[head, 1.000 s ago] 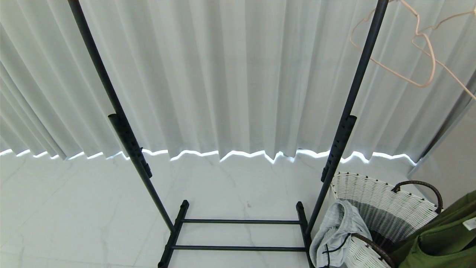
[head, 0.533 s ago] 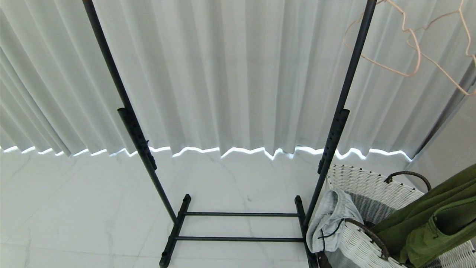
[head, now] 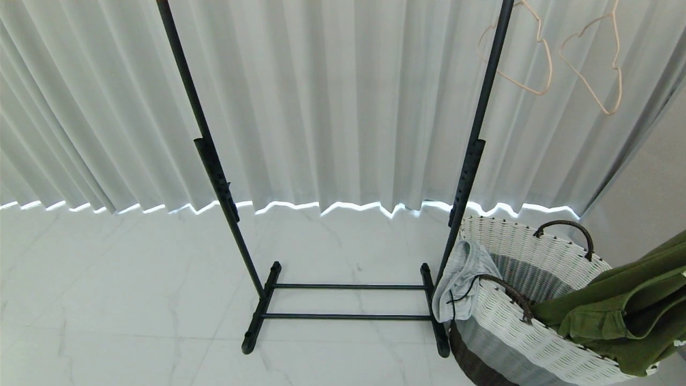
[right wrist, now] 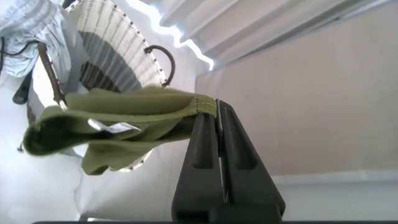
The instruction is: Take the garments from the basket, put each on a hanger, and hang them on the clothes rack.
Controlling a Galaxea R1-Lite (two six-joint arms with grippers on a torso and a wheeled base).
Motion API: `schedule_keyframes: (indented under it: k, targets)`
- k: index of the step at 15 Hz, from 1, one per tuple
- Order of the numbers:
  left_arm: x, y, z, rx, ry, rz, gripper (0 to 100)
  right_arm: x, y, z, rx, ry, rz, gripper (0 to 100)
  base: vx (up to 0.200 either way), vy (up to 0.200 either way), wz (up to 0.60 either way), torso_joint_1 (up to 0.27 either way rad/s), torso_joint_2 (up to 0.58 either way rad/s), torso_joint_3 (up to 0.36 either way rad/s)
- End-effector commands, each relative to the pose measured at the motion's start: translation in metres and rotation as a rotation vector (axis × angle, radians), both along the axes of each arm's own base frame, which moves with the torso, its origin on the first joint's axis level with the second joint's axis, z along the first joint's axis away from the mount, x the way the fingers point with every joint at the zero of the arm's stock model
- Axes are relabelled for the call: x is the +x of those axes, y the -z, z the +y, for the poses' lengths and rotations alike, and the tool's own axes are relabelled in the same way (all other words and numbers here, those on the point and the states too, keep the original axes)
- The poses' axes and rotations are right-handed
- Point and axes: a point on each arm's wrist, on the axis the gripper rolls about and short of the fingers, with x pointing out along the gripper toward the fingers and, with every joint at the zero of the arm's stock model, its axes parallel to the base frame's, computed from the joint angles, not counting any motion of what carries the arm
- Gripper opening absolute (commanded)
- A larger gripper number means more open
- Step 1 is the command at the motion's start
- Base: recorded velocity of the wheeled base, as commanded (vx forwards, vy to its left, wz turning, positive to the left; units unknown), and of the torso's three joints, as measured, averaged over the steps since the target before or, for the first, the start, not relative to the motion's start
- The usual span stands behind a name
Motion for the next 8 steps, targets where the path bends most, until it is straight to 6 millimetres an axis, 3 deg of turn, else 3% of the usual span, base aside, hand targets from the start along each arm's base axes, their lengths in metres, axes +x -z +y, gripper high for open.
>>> schedule_keyframes:
  k: [1,3,8]
  targets:
    - [0.0000,0.0000,0.0000,-0.001,-0.001,0.000,100,-0.0001,0.0002,0.0000,-0.001,0.000,0.001,0,0.000,0.000,0.00,0.000,0.00,0.000]
    - [0.0000,0.0001,0.0000,0.005,0.000,0.001,100,0.0008,0.0004,0.0002,-0.001,0.000,0.004,0,0.000,0.000,0.00,0.000,0.00,0.000]
    - [0.0000,0.0001,0.0000,0.007,0.000,0.002,100,0.0012,0.0016,0.0002,-0.002,0.000,0.008,0,0.000,0.200,0.00,0.003,0.00,0.002]
